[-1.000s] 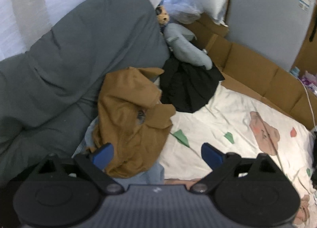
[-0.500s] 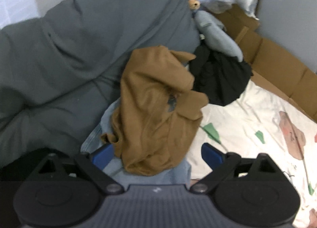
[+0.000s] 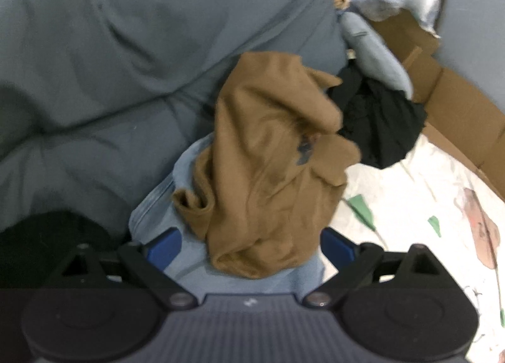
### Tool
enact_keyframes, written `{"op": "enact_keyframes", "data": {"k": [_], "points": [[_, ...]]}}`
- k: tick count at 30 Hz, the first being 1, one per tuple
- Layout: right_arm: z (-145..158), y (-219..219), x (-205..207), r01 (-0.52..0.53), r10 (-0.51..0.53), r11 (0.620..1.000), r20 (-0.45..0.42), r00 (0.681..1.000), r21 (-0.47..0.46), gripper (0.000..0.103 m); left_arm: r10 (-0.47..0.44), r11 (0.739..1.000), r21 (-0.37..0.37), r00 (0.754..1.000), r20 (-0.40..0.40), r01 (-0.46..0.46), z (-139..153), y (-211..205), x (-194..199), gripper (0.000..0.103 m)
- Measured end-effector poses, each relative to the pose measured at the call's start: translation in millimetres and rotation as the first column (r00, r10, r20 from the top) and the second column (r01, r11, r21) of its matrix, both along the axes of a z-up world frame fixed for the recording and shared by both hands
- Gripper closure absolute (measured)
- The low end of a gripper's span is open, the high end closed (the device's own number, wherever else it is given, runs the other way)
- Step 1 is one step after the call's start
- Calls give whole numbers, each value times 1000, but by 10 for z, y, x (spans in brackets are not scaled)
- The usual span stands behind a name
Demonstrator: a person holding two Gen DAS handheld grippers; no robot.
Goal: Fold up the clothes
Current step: 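Reach the left gripper to the brown sweatshirt heap and grasp it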
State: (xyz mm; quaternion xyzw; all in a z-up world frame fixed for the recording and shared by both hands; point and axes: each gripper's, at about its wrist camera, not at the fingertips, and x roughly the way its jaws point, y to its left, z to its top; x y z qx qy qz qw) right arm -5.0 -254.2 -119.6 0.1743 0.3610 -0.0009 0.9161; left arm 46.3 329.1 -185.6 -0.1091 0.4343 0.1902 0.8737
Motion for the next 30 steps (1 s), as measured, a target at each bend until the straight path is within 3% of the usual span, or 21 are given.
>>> {"op": "enact_keyframes", "data": {"k": [9,16,22,24,25,26,30], "points": [[-397,-58,-41,28,-26,999,-59,998,31,1,70,994,-79,997,14,-69,-458,207,125,11],[-645,34,18,14,-11,999,-121,993,29,1,12,1000,-27,1000,-18,-13,-773,186,226,14],[-780,125,75,-7,9,1000,-171,985,14,1,12,999,-41,999,-33,-14,-947,255,235,41],[-801,144,72,-13,15,1000,-174,985,12,1,22,998,-56,1000,-11,-23,-949,287,197,59],[-810,153,70,-13,15,1000,-175,984,13,1,26,998,-64,1000,1,-25,-940,294,179,76],[-814,161,64,-14,17,1000,-177,984,15,1,26,997,-73,1000,8,-25,-911,287,154,86],[-809,197,47,-18,21,1000,-172,985,19,1,11,994,-105,999,32,-8,-767,216,59,90]]}}
